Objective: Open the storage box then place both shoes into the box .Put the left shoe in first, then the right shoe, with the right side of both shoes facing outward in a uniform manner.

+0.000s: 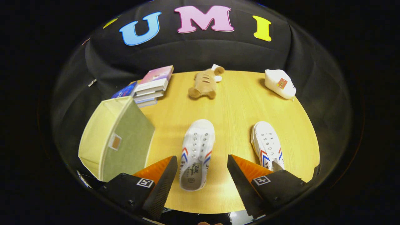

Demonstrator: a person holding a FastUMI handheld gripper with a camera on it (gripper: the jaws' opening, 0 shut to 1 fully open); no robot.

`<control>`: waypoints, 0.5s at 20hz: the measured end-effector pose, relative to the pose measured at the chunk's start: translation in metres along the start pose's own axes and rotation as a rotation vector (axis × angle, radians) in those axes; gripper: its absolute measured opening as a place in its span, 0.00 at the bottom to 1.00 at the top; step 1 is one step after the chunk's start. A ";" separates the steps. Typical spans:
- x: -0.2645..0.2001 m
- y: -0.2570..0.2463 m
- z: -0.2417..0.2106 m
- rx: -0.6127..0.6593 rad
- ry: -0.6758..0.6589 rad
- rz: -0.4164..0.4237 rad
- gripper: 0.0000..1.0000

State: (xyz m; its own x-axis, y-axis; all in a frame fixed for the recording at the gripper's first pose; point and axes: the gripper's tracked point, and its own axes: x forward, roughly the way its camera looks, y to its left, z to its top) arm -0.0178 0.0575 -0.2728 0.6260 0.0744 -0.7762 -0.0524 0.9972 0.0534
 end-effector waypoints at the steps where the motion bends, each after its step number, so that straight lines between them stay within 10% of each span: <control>1: 0.008 -0.005 -0.010 -0.012 0.025 -0.011 0.99; 10: 0.084 -0.012 -0.044 -0.039 0.150 -0.013 0.97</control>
State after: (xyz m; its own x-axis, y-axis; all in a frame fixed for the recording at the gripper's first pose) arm 0.0007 0.0510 -0.3662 0.5039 0.0564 -0.8619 -0.0770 0.9968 0.0203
